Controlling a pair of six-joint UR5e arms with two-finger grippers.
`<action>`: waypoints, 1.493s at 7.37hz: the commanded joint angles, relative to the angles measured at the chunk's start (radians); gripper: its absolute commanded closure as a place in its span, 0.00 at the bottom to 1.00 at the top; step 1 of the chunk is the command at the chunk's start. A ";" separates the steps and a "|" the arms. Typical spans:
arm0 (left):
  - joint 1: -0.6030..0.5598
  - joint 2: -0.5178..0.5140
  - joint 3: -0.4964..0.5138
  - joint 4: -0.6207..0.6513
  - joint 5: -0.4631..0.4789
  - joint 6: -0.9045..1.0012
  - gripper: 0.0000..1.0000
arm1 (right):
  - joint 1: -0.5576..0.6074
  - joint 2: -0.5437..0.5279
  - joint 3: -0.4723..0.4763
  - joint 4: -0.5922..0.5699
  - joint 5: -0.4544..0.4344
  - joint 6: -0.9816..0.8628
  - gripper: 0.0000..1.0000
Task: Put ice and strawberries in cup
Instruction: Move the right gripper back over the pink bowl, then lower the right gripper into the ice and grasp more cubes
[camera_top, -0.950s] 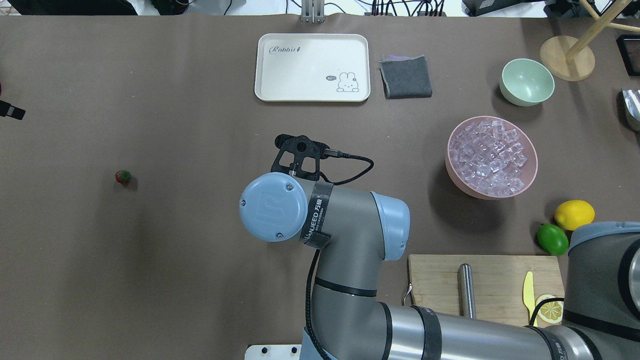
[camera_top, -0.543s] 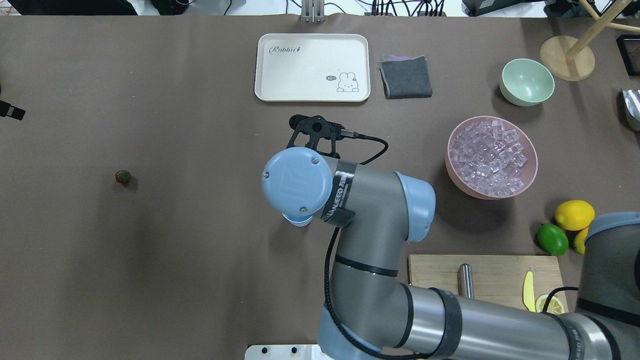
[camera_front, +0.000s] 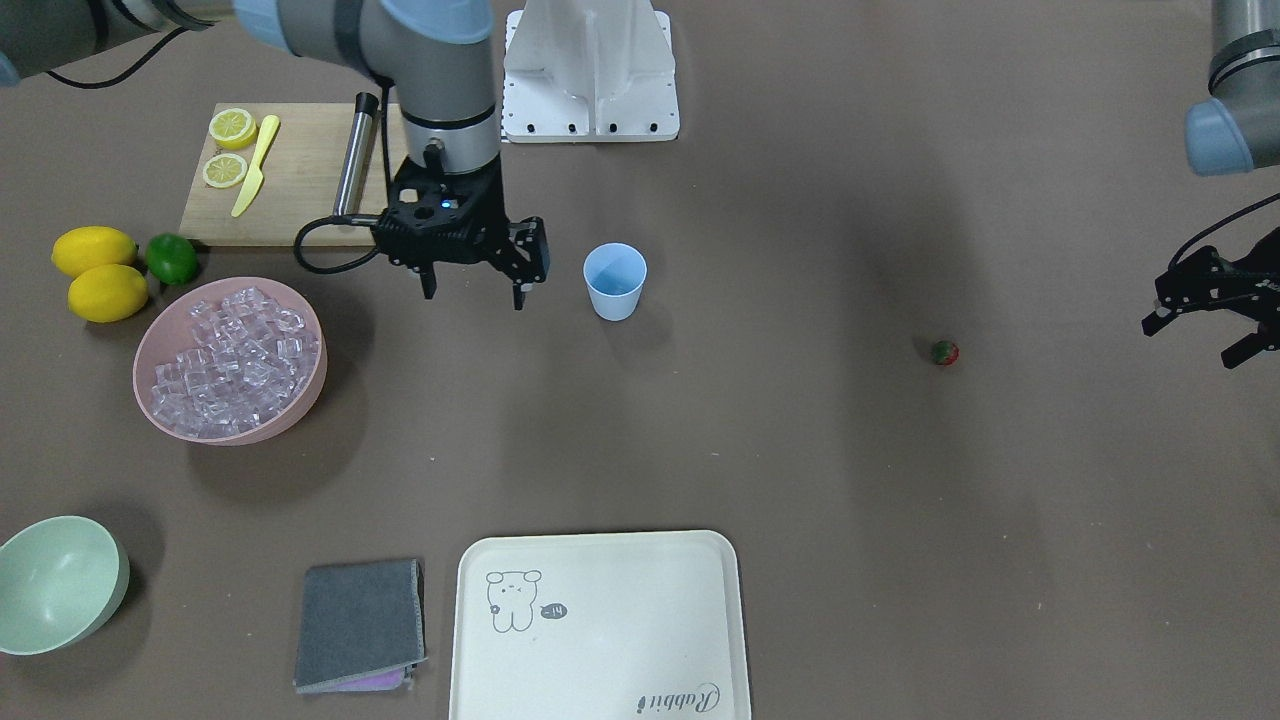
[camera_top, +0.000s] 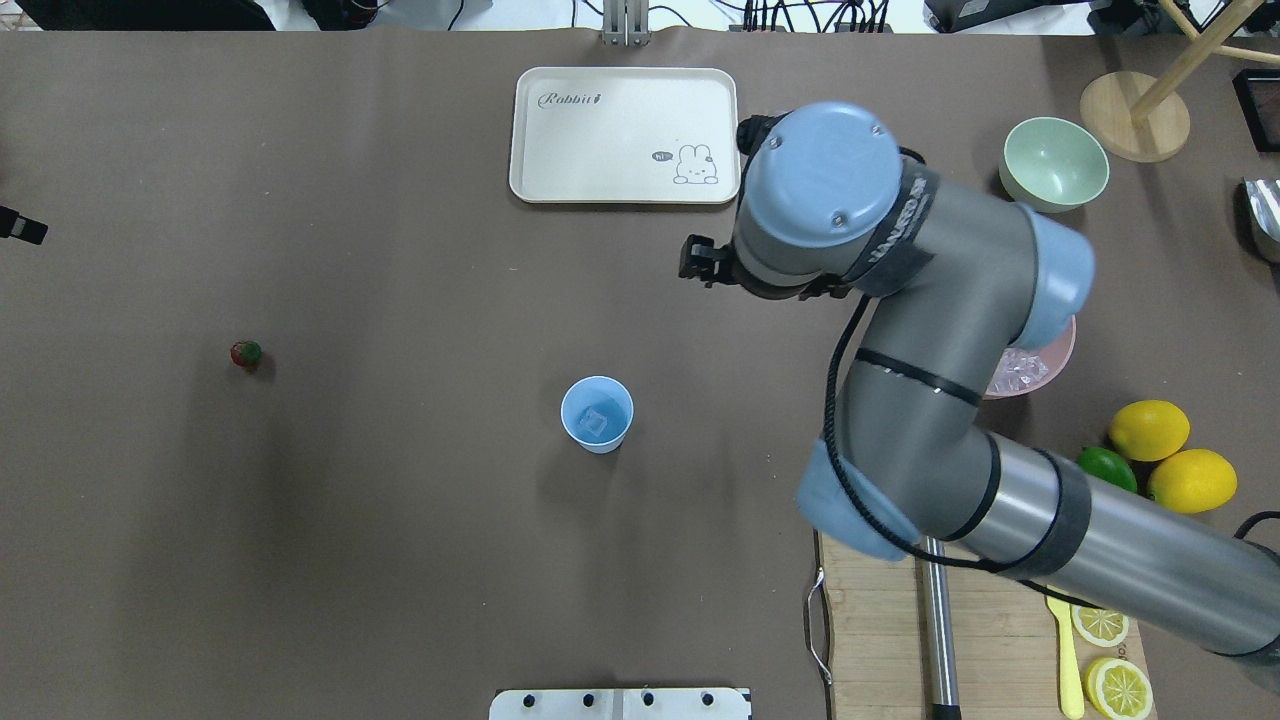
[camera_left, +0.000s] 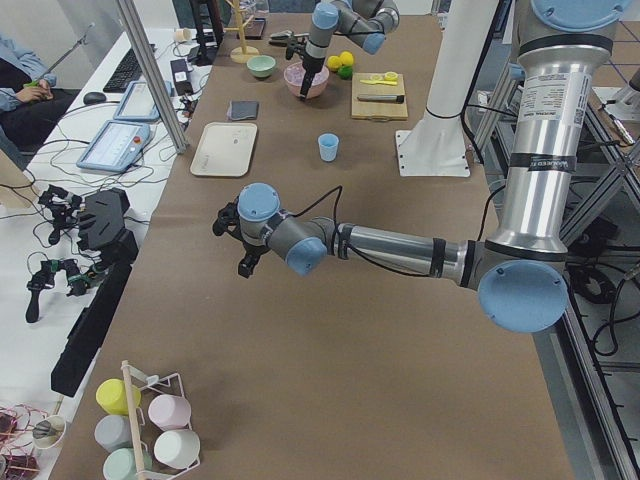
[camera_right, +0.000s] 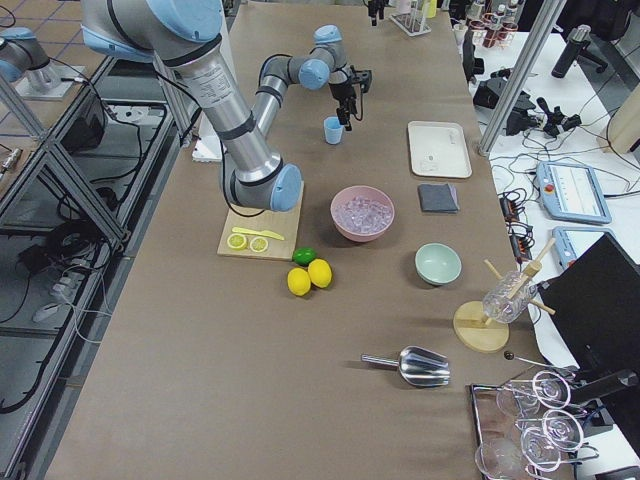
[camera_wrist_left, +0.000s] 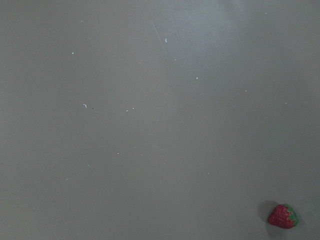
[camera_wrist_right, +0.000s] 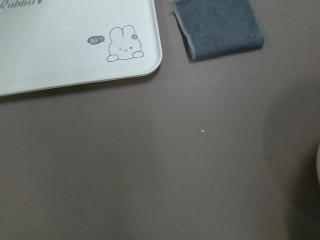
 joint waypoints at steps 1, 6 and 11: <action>0.000 0.001 -0.001 0.000 0.002 0.000 0.02 | 0.124 -0.134 0.038 0.004 0.122 -0.211 0.00; 0.000 0.010 -0.009 -0.023 0.002 -0.001 0.02 | 0.218 -0.438 0.051 0.205 0.210 -0.543 0.00; 0.002 0.016 -0.007 -0.065 0.009 -0.038 0.02 | 0.230 -0.485 0.054 0.204 0.233 -0.792 0.17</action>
